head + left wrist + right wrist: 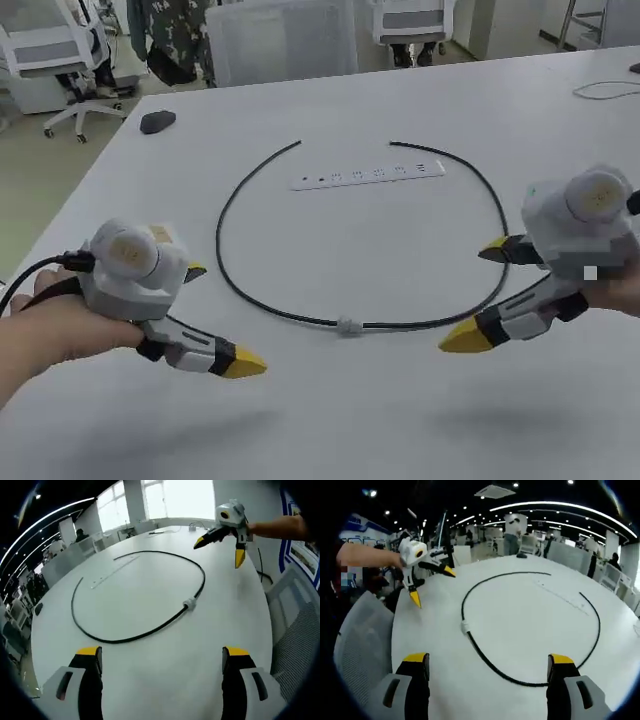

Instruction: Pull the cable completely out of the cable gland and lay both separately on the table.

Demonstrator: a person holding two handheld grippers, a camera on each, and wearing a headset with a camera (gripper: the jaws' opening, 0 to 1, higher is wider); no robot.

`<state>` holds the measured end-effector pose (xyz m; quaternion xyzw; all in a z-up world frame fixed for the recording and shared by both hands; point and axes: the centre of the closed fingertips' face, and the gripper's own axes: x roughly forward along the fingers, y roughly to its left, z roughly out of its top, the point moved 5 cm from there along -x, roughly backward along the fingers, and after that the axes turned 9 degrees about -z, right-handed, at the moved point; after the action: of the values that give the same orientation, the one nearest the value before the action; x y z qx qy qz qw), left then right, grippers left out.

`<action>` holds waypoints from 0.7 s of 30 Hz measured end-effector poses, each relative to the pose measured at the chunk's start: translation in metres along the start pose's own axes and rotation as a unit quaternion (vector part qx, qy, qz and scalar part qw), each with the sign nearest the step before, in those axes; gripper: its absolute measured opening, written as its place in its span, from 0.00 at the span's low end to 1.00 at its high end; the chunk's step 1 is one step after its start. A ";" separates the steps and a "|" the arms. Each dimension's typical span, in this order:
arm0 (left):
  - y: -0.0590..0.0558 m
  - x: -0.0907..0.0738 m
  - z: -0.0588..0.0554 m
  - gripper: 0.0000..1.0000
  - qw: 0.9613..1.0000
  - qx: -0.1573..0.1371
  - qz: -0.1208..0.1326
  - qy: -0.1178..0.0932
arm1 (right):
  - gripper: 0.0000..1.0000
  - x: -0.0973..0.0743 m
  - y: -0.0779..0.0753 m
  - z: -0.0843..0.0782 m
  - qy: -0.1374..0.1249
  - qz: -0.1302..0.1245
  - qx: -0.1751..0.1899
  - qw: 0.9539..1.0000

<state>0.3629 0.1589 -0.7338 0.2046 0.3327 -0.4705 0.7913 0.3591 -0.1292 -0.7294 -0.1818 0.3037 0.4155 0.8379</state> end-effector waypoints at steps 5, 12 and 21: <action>0.000 0.000 -0.002 1.00 1.000 0.008 0.001 0.008 | 0.99 0.000 0.001 -0.001 0.002 0.001 -0.006 1.000; 0.000 -0.001 -0.003 1.00 0.999 0.031 0.009 0.019 | 0.99 0.000 -0.001 -0.005 0.011 -0.008 -0.013 1.000; 0.007 -0.003 -0.005 1.00 1.000 -0.008 0.007 0.012 | 0.99 0.000 -0.001 -0.007 0.013 -0.006 -0.013 1.000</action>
<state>0.3658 0.1676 -0.7351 0.2061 0.3448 -0.4598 0.7920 0.3575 -0.1335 -0.7345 -0.2000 0.3083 0.4120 0.8338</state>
